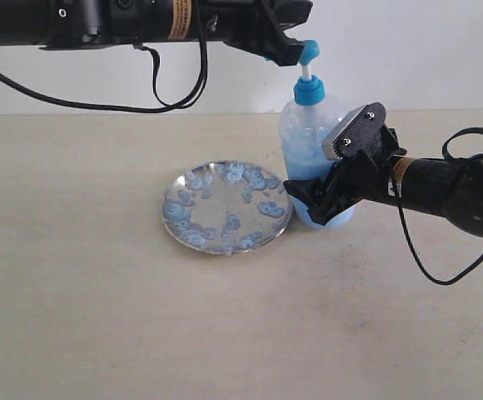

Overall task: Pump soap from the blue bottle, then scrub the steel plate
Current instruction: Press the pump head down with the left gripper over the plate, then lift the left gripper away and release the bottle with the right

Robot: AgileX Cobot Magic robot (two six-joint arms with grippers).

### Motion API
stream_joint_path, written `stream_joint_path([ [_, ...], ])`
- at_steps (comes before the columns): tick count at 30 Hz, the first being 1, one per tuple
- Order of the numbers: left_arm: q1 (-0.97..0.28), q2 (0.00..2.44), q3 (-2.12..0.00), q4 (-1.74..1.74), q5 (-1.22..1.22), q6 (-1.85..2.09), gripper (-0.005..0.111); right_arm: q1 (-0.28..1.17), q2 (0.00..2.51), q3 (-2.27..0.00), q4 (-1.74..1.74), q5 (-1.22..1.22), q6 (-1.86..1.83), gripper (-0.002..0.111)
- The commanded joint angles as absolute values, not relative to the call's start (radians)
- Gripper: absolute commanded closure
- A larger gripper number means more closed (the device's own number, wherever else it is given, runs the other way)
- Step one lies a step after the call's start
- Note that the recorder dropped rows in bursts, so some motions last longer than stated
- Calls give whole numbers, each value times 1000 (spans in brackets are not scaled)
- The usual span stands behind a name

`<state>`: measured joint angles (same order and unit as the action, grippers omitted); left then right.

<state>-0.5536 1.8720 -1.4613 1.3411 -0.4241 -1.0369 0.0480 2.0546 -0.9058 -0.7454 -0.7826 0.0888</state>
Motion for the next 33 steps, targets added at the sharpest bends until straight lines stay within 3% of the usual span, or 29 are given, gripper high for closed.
stream_joint_path([
  [1,-556,1904,-1449,1370,-443,-1047,103,51,2068,-900,-771,-725,77,108],
  [12,-556,1950,-1447,1403,-459,-1101,103,51,2068,-900,-771,-725,65,108],
  [22,-556,2039,-1447,1702,-452,-1396,103,51,2068,-900,-775,-725,65,108],
  [33,-556,2065,-1453,1650,-419,-1343,103,51,2068,-900,-775,-725,68,108],
])
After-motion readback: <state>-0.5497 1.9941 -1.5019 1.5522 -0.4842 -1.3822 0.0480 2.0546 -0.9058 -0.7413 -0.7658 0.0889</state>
